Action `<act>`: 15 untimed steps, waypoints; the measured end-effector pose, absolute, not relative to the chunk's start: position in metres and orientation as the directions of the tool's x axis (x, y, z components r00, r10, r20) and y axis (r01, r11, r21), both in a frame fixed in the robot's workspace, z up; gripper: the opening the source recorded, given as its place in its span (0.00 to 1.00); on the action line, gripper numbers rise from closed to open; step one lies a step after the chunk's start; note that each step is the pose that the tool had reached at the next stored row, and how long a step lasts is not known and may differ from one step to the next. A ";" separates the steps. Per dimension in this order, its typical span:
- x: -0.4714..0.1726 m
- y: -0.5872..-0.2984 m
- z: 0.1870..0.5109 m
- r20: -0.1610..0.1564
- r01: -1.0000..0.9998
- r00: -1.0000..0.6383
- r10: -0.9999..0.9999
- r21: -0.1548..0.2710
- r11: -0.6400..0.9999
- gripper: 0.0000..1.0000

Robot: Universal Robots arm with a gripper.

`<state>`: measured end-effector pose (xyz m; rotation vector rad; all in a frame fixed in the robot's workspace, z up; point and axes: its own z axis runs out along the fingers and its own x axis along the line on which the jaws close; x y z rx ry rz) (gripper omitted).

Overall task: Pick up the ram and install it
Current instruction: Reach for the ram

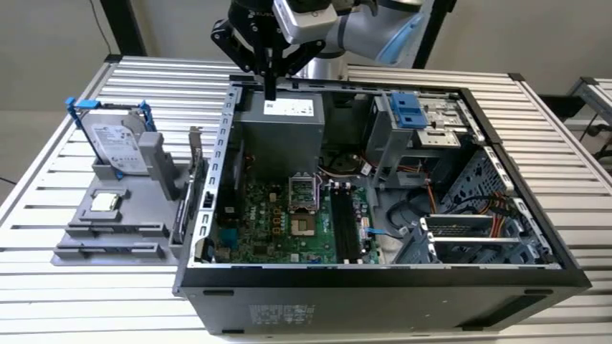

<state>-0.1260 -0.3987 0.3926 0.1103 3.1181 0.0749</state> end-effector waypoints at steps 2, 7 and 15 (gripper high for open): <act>-0.126 -0.399 0.393 -0.019 0.070 -0.997 0.071 0.049 0.996 0.00; -0.127 -0.399 0.393 -0.019 0.070 -0.997 0.071 0.049 0.996 0.00; -0.134 -0.399 0.393 -0.019 0.070 -0.997 0.071 0.049 0.996 0.00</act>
